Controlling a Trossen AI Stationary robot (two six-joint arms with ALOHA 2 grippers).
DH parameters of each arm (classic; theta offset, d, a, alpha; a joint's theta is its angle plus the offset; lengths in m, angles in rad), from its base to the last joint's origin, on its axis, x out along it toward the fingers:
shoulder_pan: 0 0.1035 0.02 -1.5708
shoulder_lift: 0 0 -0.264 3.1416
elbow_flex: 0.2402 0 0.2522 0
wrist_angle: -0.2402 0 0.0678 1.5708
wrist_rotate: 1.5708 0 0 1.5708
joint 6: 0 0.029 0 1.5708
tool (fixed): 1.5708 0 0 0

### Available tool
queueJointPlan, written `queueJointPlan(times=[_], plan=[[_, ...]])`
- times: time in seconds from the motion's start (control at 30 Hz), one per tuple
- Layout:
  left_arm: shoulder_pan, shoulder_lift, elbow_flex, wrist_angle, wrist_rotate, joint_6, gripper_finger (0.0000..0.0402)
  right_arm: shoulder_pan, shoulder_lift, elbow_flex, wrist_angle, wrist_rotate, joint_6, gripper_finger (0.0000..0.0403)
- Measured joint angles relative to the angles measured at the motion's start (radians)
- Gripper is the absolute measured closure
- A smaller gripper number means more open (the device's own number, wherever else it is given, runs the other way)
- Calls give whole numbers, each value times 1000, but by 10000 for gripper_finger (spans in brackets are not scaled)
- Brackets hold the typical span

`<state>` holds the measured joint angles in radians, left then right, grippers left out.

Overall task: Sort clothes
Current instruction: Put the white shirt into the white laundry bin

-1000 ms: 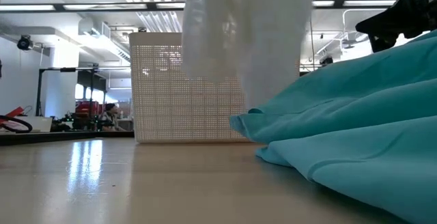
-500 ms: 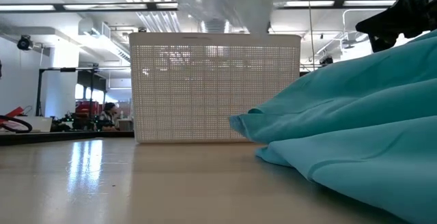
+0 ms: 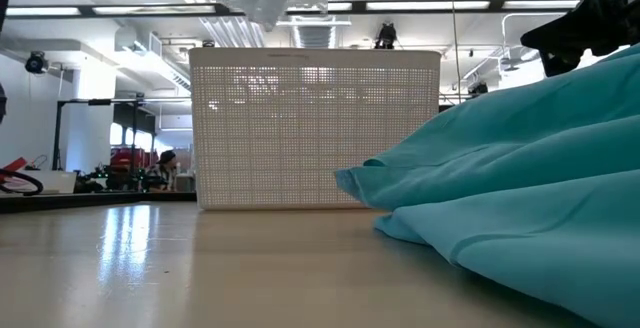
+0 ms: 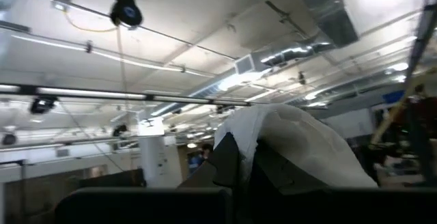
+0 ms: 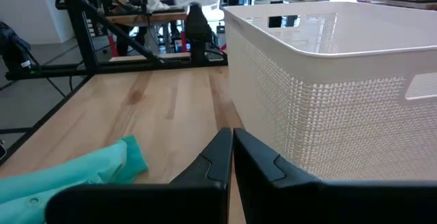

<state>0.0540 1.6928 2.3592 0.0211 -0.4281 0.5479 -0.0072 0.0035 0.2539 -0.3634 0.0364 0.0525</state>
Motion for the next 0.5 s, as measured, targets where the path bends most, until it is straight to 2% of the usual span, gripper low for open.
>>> queueJointPlan(times=[0.07, 0.3, 0.5], plan=[[30, 2, -13, 48, 6, -2, 401, 0, 0, 0, 1, 0, 0, 403], [129, 43, -15, 49, 37, -55, 401, 0, 0, 0, 0, 0, 0, 403], [185, 112, -16, -88, 38, -106, 401, 0, 0, 0, 0, 0, 0, 403]])
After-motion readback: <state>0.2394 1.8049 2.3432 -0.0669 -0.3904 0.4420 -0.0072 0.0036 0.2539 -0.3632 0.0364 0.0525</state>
